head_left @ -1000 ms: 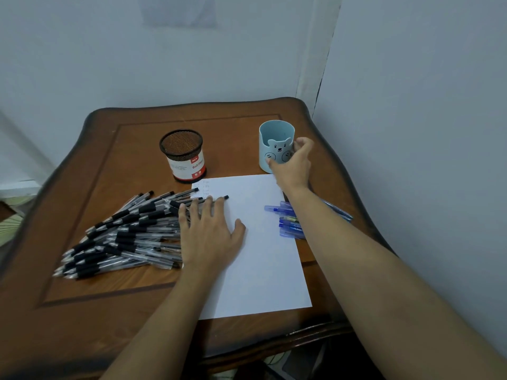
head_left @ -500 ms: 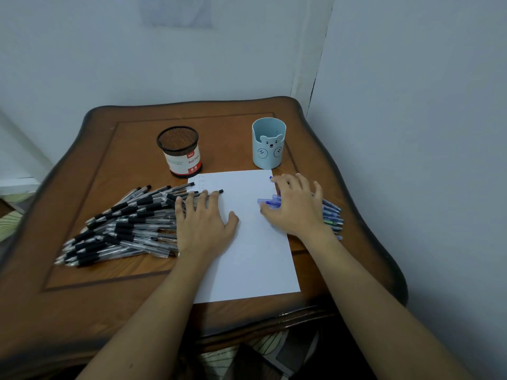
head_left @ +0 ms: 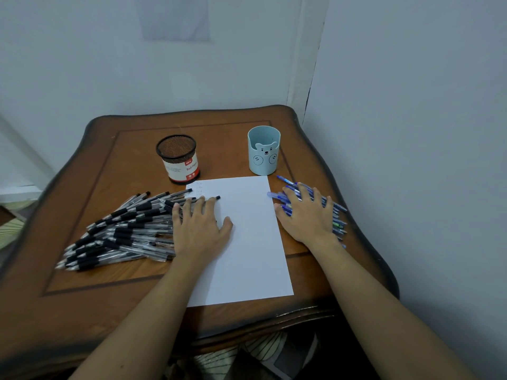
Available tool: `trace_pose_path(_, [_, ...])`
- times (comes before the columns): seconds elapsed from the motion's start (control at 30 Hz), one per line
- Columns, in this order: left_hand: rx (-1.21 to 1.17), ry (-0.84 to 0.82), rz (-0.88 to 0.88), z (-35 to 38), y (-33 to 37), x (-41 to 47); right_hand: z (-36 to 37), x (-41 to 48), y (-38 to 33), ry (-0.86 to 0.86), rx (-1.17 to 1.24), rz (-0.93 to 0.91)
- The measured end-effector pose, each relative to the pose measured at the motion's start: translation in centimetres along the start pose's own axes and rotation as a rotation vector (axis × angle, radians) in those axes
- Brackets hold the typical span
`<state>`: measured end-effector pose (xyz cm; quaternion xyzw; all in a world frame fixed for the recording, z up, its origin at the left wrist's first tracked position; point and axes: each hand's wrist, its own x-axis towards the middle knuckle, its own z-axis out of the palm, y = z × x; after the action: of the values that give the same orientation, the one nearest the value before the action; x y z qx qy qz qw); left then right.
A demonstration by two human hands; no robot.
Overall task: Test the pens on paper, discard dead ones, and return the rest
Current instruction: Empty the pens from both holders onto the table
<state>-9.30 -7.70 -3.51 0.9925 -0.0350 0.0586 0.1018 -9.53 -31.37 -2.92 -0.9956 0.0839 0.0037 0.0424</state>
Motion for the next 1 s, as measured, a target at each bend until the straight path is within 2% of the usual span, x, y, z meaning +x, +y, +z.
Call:
trace_pose_path(0.13, [0.018,-0.029,-0.008,-0.5,-0.6,0.1,-0.3,0.2,0.6,0.009,0.019,0.064])
trace_pose_path(0.43, [0.09,-0.026,-0.02,-1.2,-1.8,-0.1,-0.7,-0.2,0.0,0.025,0.03,0.051])
trace_pose_path(0.53, [0.092,-0.012,-0.009,-1.3,-1.5,-0.1,-1.0,-1.0,-1.1,0.113,0.024,-0.025])
trace_pose_path(0.63, [0.091,-0.019,0.02,-1.3,-1.2,0.0,-0.8,-2.8,-2.9,0.18,0.191,-0.202])
trace_pose_path(0.77, [0.116,-0.064,0.048,-1.1,-1.4,0.6,0.3,-5.0,-5.5,0.142,0.359,-0.416])
trace_pose_path(0.9, [0.174,-0.141,0.0,-0.9,-2.1,1.3,1.5,-5.4,-6.6,0.017,0.287,-0.388])
trace_pose_path(1.0, [0.185,-0.132,-0.042,-1.1,-2.9,1.4,1.7,-5.3,-6.6,-0.014,0.253,-0.376])
